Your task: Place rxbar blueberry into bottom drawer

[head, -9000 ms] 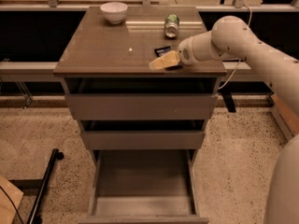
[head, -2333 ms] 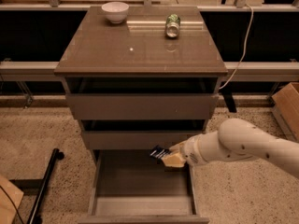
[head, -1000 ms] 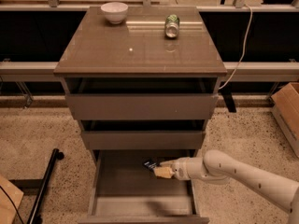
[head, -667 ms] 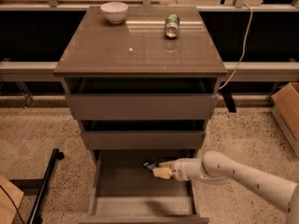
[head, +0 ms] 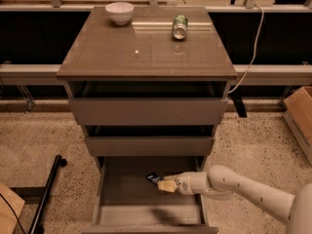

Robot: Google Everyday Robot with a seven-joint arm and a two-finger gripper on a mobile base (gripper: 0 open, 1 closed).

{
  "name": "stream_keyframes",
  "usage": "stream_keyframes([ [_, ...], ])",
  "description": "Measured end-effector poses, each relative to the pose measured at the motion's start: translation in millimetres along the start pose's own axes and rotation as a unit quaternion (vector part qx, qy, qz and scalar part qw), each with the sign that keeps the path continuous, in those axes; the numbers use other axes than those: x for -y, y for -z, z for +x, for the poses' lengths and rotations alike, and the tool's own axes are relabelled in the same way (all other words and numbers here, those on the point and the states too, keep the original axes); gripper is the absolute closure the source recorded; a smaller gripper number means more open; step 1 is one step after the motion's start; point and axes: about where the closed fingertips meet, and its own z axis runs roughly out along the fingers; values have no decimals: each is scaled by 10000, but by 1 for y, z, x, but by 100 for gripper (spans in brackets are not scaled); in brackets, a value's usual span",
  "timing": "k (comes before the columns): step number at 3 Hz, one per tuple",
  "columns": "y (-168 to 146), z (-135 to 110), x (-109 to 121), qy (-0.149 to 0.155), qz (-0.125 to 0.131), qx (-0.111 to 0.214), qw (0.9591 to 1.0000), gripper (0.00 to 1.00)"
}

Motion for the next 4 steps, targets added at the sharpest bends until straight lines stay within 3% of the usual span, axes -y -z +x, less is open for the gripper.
stream_keyframes([
  [1,-18,35,17,-339,-12,0,9994,81],
  [2,-36,67,41,-631,160,-106,9978,51],
  [4,-57,96,68,-968,251,-6,9950,0],
])
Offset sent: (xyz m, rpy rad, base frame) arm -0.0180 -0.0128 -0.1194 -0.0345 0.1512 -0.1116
